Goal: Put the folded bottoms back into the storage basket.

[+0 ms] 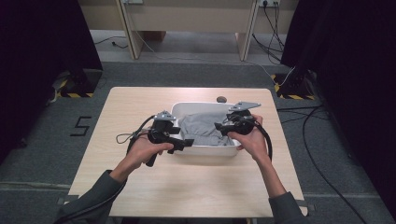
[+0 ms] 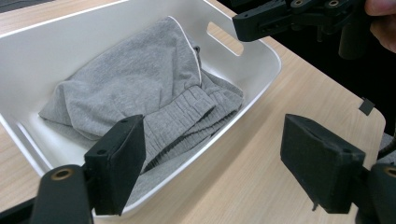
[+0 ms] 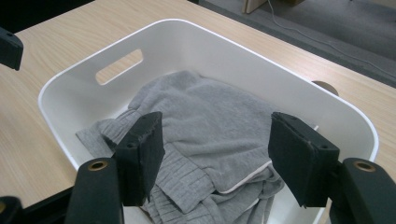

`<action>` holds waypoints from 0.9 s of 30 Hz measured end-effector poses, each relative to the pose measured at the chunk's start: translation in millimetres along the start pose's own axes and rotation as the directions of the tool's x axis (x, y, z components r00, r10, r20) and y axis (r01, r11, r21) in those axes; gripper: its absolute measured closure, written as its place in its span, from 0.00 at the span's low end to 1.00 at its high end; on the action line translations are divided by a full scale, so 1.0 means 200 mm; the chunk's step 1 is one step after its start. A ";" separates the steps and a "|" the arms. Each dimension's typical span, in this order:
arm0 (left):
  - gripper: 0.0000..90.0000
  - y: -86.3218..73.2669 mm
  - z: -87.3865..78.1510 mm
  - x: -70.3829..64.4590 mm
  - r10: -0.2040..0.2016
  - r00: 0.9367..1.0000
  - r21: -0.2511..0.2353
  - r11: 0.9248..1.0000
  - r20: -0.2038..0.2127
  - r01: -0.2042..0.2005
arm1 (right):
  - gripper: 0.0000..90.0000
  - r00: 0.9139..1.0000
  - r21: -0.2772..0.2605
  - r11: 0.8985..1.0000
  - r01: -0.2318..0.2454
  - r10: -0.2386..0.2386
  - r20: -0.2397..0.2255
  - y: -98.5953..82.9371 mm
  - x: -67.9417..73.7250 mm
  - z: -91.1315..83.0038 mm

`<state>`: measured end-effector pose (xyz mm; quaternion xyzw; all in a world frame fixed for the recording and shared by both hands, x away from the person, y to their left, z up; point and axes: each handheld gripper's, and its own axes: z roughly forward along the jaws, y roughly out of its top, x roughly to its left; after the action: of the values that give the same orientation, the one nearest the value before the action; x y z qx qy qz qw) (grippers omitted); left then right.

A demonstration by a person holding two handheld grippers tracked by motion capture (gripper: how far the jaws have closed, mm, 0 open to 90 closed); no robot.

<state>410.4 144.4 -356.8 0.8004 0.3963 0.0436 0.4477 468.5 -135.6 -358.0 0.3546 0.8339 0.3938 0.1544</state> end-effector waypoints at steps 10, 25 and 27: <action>0.24 -0.05 -0.03 -0.02 0.005 1.000 -0.020 1.000 0.007 -0.005 | 0.41 1.000 -0.014 1.000 0.012 -0.013 -0.026 -0.06 0.06 -0.03; 0.23 -0.14 -0.11 -0.04 0.013 1.000 -0.035 0.999 0.025 -0.012 | 0.41 0.998 -0.051 0.999 0.017 -0.020 -0.057 -0.14 0.11 -0.10; 0.23 -0.15 -0.12 -0.05 0.010 1.000 -0.037 0.999 0.029 -0.009 | 0.41 0.998 -0.054 0.998 0.018 -0.021 -0.063 -0.16 0.12 -0.11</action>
<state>375.2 163.9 -362.5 0.7943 0.3851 0.0414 0.4680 424.7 -143.5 -368.3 0.3295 0.8310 0.4255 0.1408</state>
